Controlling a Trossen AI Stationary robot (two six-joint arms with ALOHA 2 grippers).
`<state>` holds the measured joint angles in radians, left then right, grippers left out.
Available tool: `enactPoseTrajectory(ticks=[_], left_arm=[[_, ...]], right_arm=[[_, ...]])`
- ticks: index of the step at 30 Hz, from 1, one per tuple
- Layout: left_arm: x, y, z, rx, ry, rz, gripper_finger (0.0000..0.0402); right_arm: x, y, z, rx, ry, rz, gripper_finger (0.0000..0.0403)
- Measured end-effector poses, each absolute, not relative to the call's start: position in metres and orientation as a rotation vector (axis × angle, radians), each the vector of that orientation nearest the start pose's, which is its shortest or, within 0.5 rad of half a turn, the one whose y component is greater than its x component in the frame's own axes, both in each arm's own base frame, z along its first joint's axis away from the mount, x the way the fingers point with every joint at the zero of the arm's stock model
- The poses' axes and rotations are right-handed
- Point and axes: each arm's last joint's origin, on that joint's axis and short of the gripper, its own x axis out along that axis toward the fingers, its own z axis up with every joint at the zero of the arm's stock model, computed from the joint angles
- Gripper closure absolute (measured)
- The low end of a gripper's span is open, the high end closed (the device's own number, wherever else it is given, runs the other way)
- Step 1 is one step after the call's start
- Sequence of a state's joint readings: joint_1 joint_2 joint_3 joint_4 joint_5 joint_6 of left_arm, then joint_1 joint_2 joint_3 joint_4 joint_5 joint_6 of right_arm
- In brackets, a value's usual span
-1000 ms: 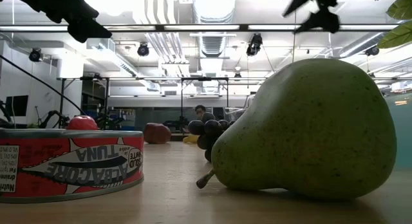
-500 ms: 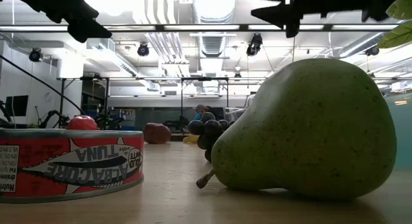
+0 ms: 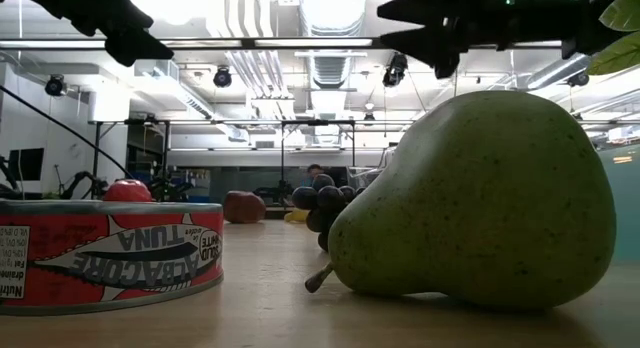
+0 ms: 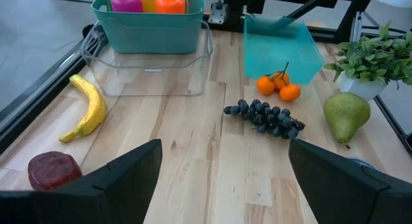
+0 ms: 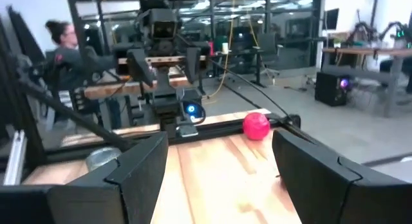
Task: Pick & Place Food Item
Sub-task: Put the grapes into the green transparent bin
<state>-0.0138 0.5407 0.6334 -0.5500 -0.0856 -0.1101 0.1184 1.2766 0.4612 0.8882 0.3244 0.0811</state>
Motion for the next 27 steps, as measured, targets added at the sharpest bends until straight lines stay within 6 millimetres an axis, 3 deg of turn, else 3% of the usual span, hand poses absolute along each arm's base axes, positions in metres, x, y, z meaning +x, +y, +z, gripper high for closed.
enactPoseTrajectory(ticks=[5,11,20,27], left_arm=[[0.119,0.001,0.279,-0.085,0.455,0.096,0.0058],[0.119,0.001,0.279,-0.085,0.455,0.096,0.0058],[0.119,0.001,0.279,-0.085,0.454,0.096,0.0058],[0.119,0.001,0.279,-0.085,0.455,0.096,0.0058]], right_arm=[[0.257,0.024,0.233,0.011,-0.024,-0.141,0.0126],[0.272,0.027,0.239,-0.148,0.264,-0.079,0.0126],[0.301,0.033,0.279,-0.258,0.510,0.025,0.0126],[0.325,0.038,0.276,-0.290,0.682,0.127,0.0126]])
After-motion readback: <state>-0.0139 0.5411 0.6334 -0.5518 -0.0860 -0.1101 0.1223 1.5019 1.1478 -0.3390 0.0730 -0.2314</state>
